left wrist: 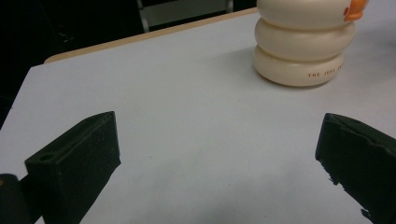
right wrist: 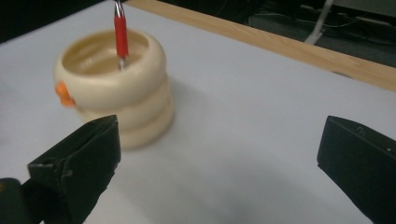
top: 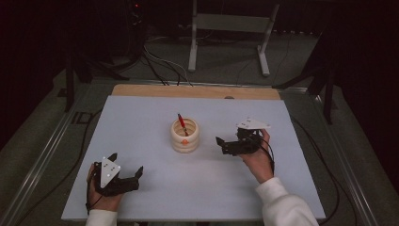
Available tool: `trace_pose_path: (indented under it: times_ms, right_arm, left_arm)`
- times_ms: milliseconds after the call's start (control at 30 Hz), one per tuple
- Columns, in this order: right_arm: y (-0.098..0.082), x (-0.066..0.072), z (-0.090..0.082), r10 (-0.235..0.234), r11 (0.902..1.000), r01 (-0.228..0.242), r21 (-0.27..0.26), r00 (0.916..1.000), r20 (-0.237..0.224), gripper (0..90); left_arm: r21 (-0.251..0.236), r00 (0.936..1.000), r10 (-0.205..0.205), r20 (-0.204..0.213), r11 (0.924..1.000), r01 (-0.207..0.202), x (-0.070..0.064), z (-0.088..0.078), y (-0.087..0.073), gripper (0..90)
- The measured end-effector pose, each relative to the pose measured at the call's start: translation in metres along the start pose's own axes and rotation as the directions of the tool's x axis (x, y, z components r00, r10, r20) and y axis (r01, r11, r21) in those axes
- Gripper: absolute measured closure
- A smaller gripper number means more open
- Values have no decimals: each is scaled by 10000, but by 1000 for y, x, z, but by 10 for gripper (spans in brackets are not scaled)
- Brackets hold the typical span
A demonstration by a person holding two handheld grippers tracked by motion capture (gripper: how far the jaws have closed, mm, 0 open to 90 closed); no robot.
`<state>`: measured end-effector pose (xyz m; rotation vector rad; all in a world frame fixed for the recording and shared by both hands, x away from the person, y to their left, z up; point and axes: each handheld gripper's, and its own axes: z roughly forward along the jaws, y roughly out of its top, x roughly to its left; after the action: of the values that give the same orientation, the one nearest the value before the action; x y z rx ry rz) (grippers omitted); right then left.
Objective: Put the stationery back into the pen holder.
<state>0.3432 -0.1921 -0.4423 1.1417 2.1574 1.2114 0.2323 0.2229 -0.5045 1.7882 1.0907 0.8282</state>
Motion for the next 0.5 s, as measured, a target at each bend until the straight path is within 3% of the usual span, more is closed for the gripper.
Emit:
trace_pose_path:
  times_ms: [200, 300, 400, 500]
  right_arm:
    - [-25, -4, -23, -262, 9990, 276, -360, 9990, 364, 0]
    - [-36, -5, -34, -532, 9985, 539, -135, 9975, 475, 0]
    - [-54, -6, -46, -533, 9924, 601, -1069, 9964, 657, 1]
    - [-66, -8, -53, -393, 9923, 469, -1147, 9969, 680, 0]
  left_arm:
    - [-52, 10000, -33, -24, 10000, 33, 0, -1, 0, 4]
    - [-68, 10000, -79, -39, 9999, 79, 1, -1, 0, 4]
    - [-88, 9999, -88, -58, 9999, 87, 1, -2, 0, 4]
    - [-127, 9999, -93, -57, 9999, 92, 2, -2, 0, 5]
